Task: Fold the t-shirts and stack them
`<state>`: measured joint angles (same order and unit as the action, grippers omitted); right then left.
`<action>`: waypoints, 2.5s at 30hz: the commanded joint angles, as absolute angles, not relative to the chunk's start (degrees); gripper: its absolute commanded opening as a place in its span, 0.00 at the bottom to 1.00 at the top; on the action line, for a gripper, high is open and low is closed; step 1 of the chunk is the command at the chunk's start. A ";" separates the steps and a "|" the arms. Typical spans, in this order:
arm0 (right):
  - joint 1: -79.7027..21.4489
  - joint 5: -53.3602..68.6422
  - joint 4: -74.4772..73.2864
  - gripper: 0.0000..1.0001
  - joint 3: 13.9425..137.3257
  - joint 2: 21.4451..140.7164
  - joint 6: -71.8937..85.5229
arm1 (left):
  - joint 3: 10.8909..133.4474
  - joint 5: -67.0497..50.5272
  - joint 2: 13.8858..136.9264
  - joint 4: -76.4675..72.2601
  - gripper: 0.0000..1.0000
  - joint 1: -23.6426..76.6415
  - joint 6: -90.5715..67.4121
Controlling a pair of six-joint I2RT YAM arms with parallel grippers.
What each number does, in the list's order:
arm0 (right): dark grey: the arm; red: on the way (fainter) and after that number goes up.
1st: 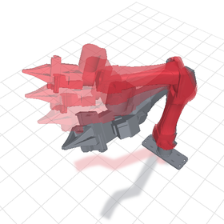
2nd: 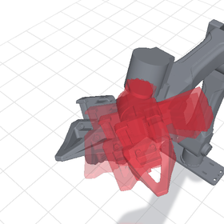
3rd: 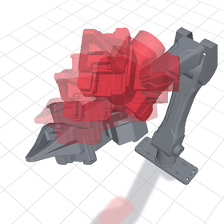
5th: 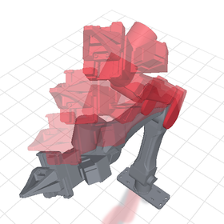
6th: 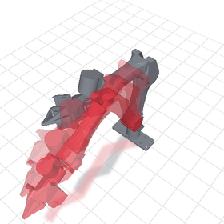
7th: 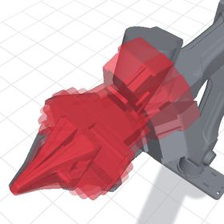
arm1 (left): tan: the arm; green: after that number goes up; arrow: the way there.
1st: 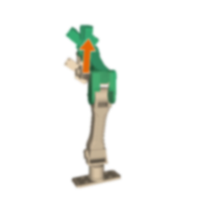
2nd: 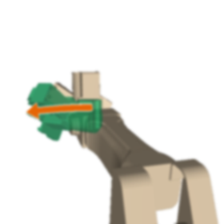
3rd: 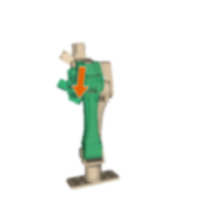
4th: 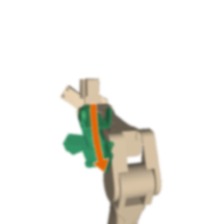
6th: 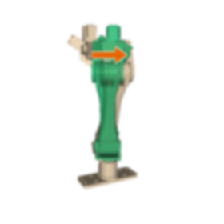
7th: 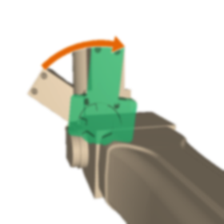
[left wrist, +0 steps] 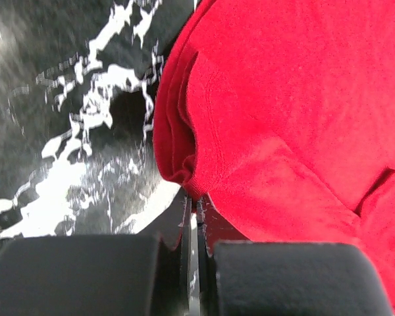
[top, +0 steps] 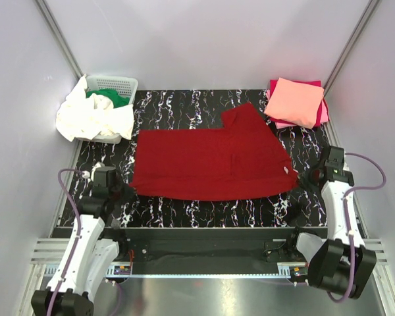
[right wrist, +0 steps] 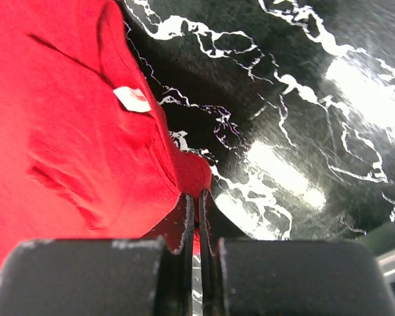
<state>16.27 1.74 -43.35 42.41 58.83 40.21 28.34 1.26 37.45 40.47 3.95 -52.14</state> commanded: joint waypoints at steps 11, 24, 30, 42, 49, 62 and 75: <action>16.87 -3.86 -52.20 0.28 43.86 50.81 45.97 | 35.94 -0.26 28.13 58.96 0.22 4.04 -51.24; 15.65 15.45 -33.68 0.95 53.32 55.24 36.66 | 50.28 -1.57 35.85 55.47 0.86 4.04 -29.27; 5.46 12.03 -37.44 0.97 77.28 82.73 28.58 | 50.62 -5.18 37.71 50.10 0.93 3.96 -24.70; -3.34 24.78 -39.54 0.95 131.01 131.37 21.10 | 49.75 -6.85 34.19 45.26 0.99 2.64 -22.77; -3.78 20.49 -43.96 0.85 155.75 149.85 19.78 | 49.31 -5.36 31.03 44.65 0.99 2.29 -23.47; -3.52 8.79 -39.91 0.74 155.39 158.55 18.28 | 49.22 -4.13 30.32 45.09 0.99 2.29 -23.91; -4.39 13.09 -37.88 0.57 152.32 161.81 21.53 | 49.22 -3.61 30.15 45.17 0.99 2.29 -24.08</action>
<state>-3.75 11.42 -38.35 153.25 160.27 20.64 48.99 -4.54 30.74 47.51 2.57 -23.99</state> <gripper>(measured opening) 0.585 0.987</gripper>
